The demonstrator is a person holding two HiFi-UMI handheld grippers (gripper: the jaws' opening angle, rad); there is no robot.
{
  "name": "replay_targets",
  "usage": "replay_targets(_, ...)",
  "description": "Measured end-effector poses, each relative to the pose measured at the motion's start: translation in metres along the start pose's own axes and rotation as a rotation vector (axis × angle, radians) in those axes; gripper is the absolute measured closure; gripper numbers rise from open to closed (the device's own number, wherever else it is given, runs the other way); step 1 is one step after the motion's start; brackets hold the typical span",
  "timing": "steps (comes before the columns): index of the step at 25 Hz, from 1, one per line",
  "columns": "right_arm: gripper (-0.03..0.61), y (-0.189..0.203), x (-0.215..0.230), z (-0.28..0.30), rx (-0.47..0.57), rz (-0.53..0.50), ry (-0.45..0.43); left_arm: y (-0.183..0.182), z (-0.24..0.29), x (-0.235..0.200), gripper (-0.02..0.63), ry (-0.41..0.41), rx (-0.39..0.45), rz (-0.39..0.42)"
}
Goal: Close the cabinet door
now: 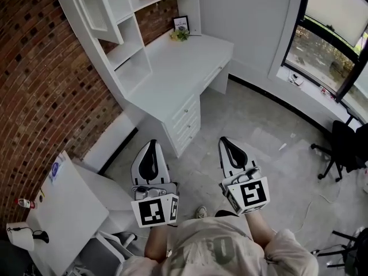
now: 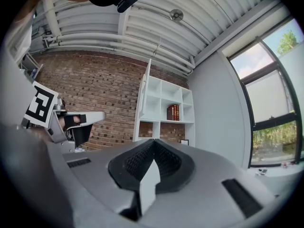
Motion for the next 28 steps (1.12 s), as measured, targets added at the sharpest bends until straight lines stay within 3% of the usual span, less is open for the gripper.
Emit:
replay_targets(7,0.563,0.011,0.017,0.021,-0.045,-0.027,0.069,0.019,0.041,-0.018,0.601,0.026,0.0,-0.057)
replay_targets(17,0.561,0.051,0.093,0.088,-0.018,-0.01,0.079,0.072,0.131,0.0,0.601,0.061,-0.013,-0.046)
replay_targets(22,0.561,0.061,0.166,0.165,0.005,-0.02,0.057,0.095,0.222,0.015,0.601,0.049,-0.006,-0.018)
replay_targets(28,0.561,0.046,0.271,0.288,0.026,-0.077,-0.008,0.108,0.373,0.027,0.601,-0.015,0.011,0.002)
Point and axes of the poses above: the fingertips, and each gripper's own axes: z forward along the fingers, x to its right, y out of its underside, the point moved 8 cm from there along -z, backward along the fingers, and after that the axes turned 3 degrees about -y, right-handed, at the moved point
